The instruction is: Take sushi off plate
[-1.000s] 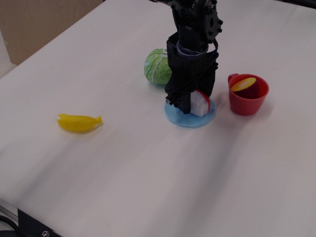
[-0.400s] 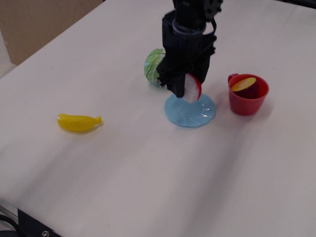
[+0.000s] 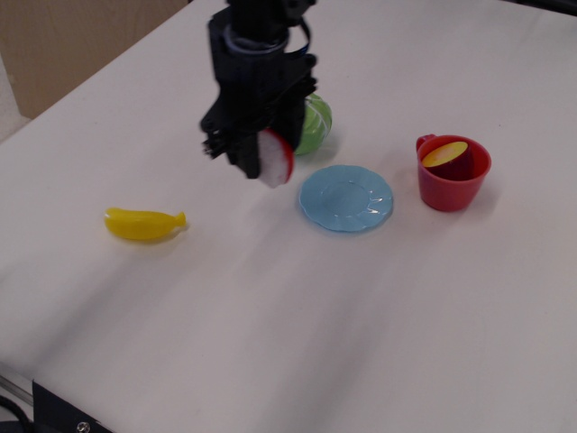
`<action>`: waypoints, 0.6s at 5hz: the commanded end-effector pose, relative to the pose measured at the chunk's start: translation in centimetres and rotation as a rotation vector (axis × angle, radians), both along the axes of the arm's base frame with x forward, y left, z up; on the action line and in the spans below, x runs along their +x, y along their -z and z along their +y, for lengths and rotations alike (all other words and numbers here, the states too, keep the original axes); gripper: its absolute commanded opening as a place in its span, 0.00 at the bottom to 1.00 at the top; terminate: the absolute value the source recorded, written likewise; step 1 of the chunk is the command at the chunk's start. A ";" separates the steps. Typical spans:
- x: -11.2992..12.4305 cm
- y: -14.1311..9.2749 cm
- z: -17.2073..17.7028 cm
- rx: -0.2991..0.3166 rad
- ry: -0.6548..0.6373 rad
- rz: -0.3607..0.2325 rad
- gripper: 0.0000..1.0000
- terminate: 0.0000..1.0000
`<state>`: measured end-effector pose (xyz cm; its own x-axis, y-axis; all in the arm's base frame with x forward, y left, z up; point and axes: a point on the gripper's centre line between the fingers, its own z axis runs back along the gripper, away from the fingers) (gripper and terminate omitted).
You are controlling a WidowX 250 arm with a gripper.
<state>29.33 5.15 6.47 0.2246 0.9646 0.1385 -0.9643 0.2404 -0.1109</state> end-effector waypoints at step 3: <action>-0.3 1.6 9.2 -0.015 -0.109 -0.042 0.00 0.00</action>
